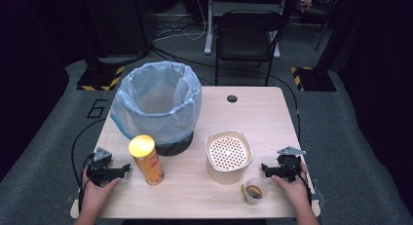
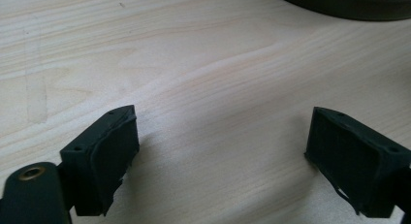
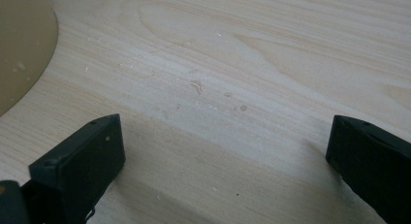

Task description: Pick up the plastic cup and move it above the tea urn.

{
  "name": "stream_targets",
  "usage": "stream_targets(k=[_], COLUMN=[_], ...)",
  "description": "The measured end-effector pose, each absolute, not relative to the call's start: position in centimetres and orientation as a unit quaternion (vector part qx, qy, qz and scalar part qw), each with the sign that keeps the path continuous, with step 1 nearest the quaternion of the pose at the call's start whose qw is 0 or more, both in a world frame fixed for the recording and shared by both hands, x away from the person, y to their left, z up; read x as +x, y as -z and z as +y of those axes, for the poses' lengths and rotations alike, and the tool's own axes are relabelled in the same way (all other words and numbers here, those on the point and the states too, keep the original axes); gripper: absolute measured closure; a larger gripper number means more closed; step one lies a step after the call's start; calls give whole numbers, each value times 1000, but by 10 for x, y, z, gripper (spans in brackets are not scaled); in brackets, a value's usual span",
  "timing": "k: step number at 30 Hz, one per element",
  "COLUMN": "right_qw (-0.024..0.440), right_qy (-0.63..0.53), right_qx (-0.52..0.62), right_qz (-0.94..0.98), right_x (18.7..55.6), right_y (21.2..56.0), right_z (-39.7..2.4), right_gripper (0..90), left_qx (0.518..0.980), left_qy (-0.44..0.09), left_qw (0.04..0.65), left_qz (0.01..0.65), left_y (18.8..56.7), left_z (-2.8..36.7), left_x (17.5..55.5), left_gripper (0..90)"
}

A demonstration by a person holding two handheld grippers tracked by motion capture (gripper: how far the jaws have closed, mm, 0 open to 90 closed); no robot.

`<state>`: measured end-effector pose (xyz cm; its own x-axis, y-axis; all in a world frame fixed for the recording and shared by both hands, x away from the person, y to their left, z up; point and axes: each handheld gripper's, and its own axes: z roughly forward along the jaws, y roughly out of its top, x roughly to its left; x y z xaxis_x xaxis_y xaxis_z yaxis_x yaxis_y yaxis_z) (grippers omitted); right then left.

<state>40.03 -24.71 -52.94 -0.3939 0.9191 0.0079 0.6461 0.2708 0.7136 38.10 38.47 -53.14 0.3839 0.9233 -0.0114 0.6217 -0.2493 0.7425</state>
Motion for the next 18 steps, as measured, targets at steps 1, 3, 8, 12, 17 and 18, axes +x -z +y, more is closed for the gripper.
stream_targets(k=[1,3,8,12,17,18], right_qw=[210,210,210,210,210,210], right_qy=[-325,-325,-325,-326,-331,-331], right_qx=[509,508,507,504,499,498], right_qz=[769,769,771,771,773,773], right_x=[400,400,400,400,399,399], right_y=[529,529,529,529,529,529], right_z=[-247,-247,-248,-248,-248,-248], right_gripper=[0,0,1,9,29,34], left_qx=[759,766,771,764,758,759], left_qy=[-221,-213,-212,-209,-219,-217], left_qw=[341,341,335,338,342,342], left_qz=[509,502,499,508,510,510], left_y=[531,532,531,531,532,532], left_z=[385,384,385,384,382,382], left_x=[381,382,380,377,377,377], left_gripper=[87,63,66,68,67,67])
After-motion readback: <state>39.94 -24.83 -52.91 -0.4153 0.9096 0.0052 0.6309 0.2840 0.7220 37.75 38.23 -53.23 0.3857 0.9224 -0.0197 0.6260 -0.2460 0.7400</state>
